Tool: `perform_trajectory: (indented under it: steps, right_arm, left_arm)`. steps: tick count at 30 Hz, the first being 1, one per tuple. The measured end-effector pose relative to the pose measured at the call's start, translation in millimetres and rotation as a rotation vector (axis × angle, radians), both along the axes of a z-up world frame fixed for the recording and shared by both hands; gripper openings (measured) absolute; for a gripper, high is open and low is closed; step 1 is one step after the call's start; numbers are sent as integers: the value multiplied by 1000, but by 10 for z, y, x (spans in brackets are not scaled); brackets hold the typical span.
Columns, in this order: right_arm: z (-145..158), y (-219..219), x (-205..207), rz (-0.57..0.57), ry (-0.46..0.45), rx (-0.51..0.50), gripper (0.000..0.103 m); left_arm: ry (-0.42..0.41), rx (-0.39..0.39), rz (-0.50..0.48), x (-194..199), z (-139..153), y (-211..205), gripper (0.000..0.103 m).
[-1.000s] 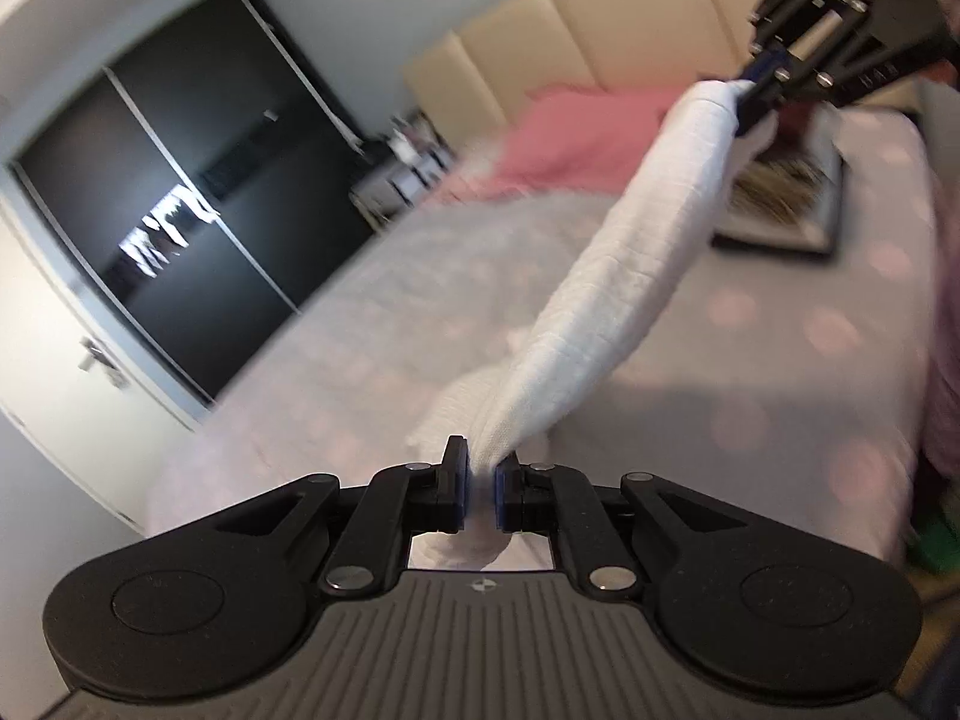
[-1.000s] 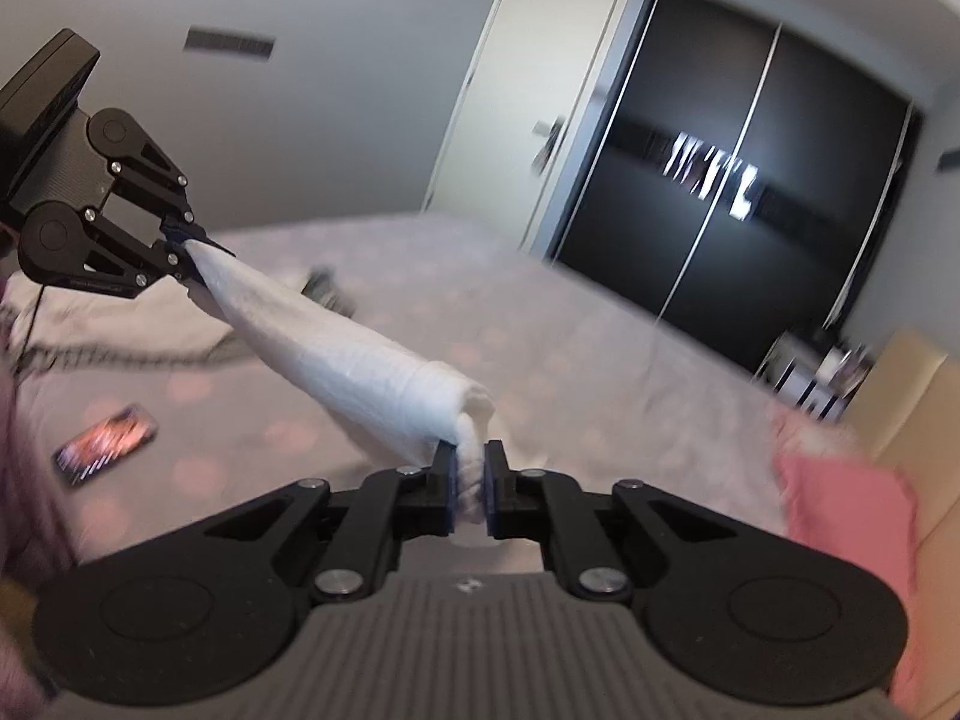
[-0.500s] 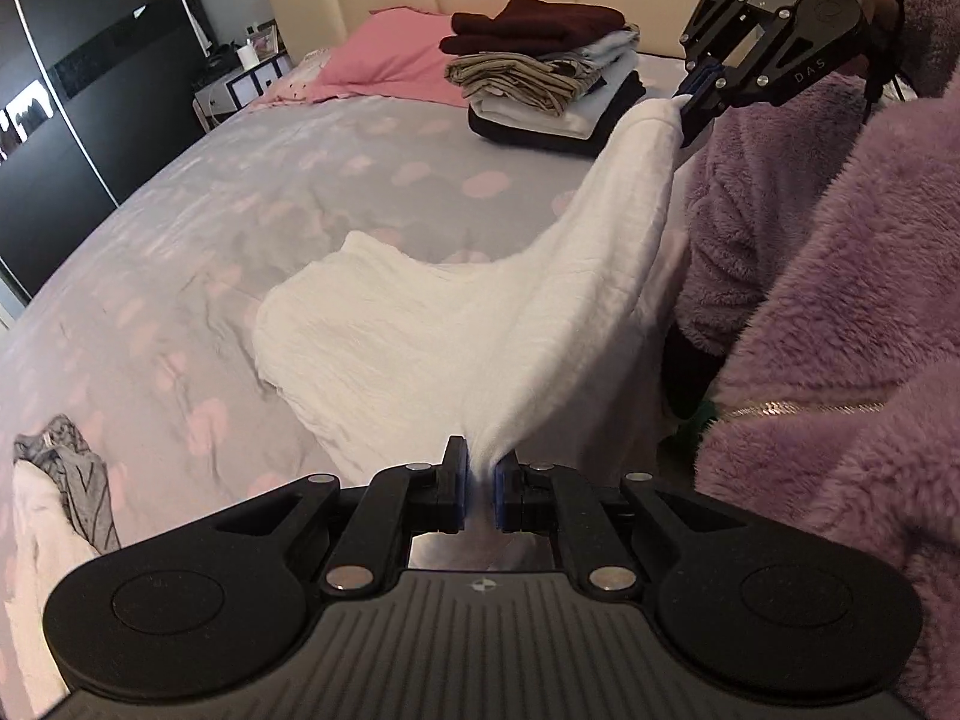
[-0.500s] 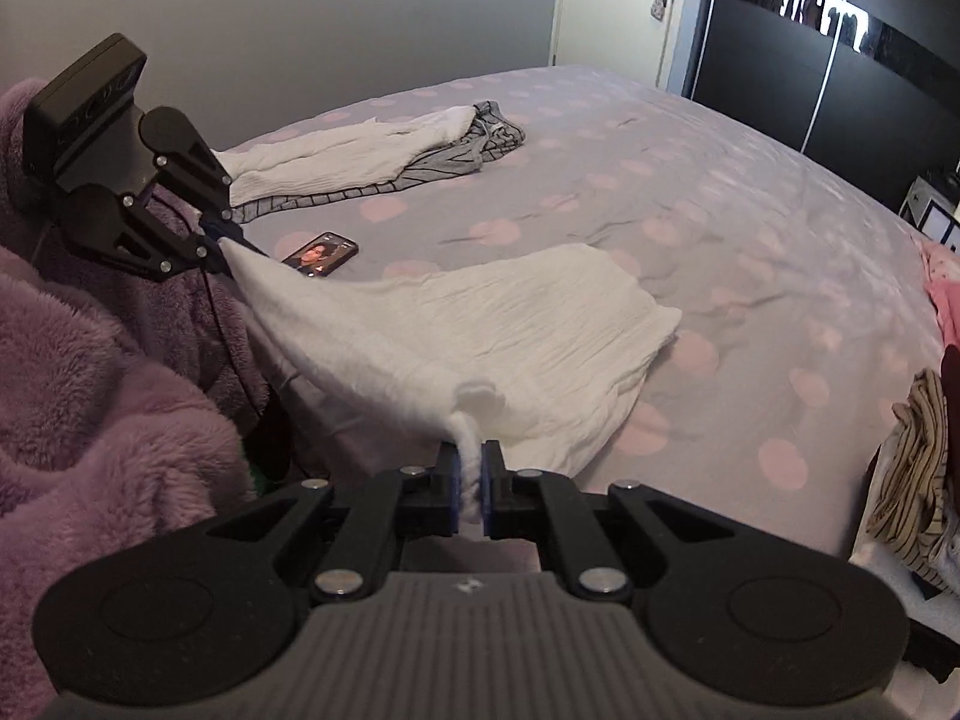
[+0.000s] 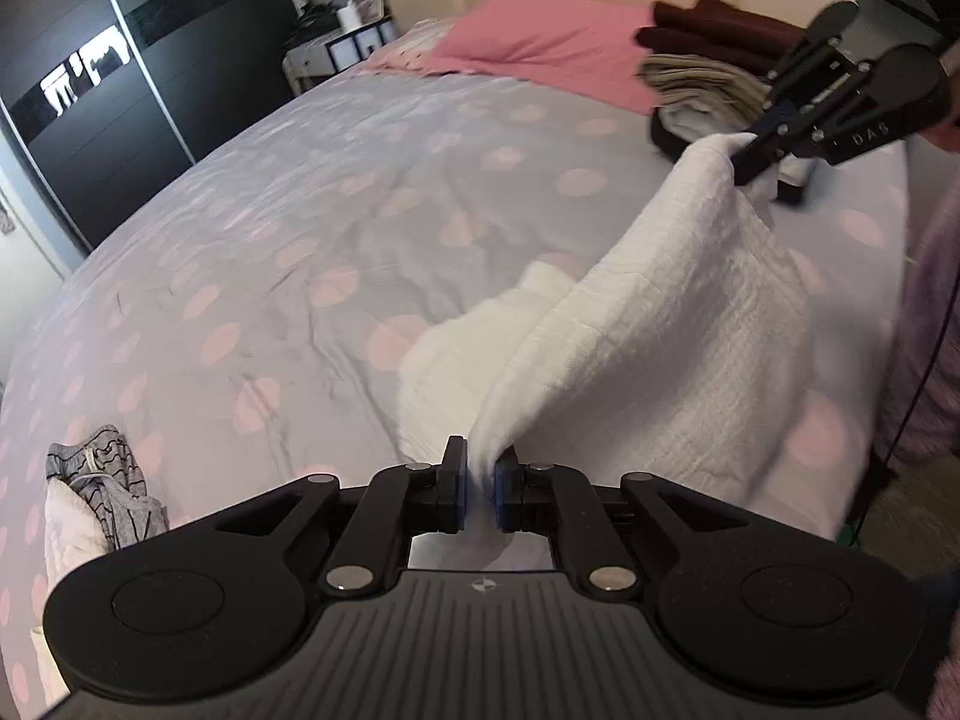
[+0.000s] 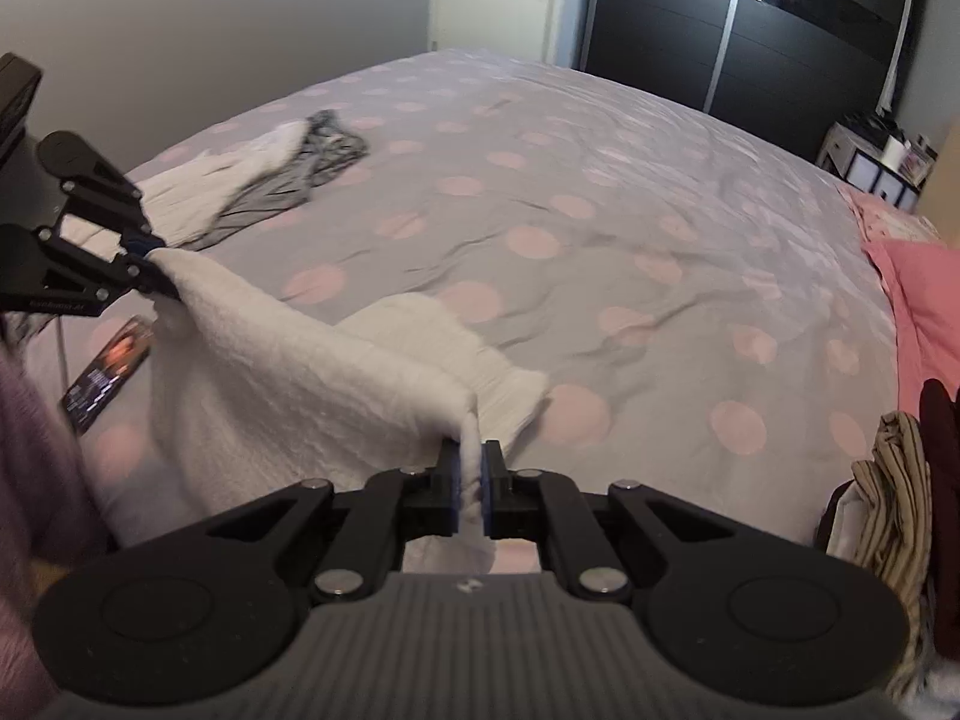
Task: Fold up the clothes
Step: 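Lower the white shirt onto the bed and fold it over with both grippers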
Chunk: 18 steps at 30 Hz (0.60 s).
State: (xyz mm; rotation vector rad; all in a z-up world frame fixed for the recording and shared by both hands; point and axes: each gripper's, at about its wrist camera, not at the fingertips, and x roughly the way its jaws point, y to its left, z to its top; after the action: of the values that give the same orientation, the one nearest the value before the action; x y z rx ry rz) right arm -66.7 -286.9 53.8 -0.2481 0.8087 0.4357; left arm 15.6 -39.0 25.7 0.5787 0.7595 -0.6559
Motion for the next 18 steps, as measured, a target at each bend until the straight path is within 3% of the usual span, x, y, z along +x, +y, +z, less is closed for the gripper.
perform_trajectory:
  steps: [9,18]
  right_arm:
    - [-677,-164,1217,-166,165,70,8]
    - [-1213,-181,1620,-233,270,61,8]
  left_arm:
    - [106,-5,70,879,-471,-135,7]
    - [162,15,117,1177,-892,-198,9]
